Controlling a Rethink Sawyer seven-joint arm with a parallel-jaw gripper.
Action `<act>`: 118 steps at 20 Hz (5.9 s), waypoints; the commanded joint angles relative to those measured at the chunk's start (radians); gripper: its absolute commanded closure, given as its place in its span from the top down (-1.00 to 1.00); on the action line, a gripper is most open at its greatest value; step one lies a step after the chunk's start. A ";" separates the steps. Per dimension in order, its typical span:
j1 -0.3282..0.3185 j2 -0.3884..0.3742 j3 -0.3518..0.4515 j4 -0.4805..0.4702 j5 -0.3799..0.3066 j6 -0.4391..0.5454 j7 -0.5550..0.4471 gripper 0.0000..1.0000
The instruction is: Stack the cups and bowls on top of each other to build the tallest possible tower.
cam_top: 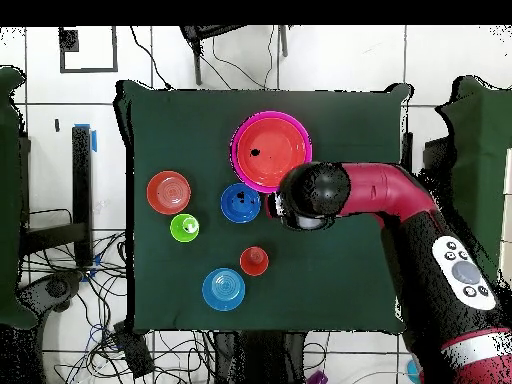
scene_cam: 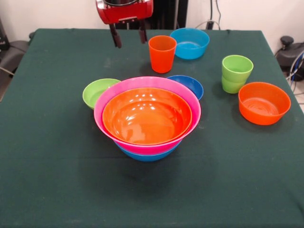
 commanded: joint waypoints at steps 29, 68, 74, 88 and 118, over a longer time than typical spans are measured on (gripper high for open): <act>0.015 -0.011 -0.026 -0.088 0.026 -0.016 0.015 1.00; -0.317 -0.371 0.120 0.408 0.134 -0.144 -0.101 1.00; -0.285 -0.264 0.087 0.340 0.070 -0.186 -0.078 1.00; -0.306 0.044 0.091 0.071 -0.016 -0.128 -0.260 1.00; -0.107 -0.235 0.070 0.239 0.101 -0.119 0.157 1.00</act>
